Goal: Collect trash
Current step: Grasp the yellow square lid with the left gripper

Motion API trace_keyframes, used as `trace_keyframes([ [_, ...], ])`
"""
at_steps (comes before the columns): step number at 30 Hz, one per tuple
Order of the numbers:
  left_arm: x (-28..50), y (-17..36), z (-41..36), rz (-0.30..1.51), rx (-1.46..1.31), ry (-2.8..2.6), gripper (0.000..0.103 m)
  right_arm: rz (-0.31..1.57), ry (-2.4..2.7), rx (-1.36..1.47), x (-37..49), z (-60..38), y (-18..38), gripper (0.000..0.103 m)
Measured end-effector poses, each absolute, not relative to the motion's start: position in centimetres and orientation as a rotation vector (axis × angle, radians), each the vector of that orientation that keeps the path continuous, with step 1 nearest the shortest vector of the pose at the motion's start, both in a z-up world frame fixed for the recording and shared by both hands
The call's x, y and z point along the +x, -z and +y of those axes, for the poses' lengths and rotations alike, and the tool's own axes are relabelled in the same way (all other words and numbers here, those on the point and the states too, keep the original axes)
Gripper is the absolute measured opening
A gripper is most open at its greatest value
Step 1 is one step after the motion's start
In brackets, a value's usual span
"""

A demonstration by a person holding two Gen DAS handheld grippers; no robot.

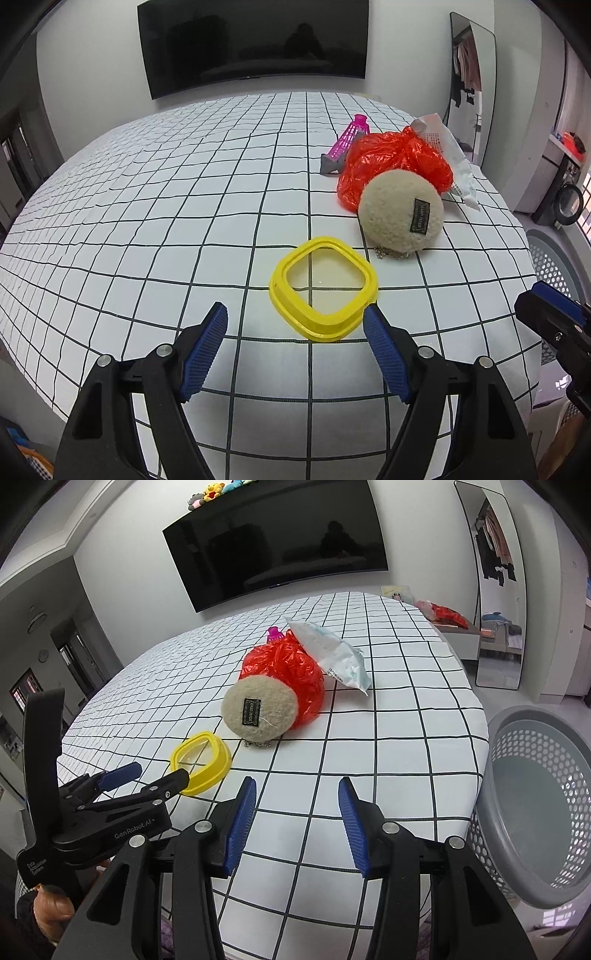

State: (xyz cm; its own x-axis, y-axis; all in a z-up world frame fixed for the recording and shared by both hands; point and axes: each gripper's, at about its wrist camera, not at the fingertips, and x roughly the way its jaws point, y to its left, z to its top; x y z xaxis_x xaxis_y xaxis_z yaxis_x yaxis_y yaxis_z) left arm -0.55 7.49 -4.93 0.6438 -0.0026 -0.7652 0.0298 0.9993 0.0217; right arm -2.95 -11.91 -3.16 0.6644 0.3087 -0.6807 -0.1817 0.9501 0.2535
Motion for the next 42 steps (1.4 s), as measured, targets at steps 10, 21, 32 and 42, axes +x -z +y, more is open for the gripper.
trace_keyframes([
  [10,1.1,5.6,7.1,0.902,0.018,0.039,0.078,0.815,-0.286,0.173,-2.2,-11.8,3.6,0.047],
  [21,2.5,6.5,6.4,0.940,0.000,0.057,0.078,0.819,-0.287,0.188,-2.1,-12.2,3.9,0.053],
  [32,3.4,6.9,6.5,0.946,-0.014,0.052,0.079,0.820,-0.282,0.193,-2.1,-12.3,4.1,0.053],
  [42,3.7,6.7,6.6,0.942,-0.029,0.063,0.075,0.826,-0.282,0.186,-2.2,-12.0,4.2,0.053],
])
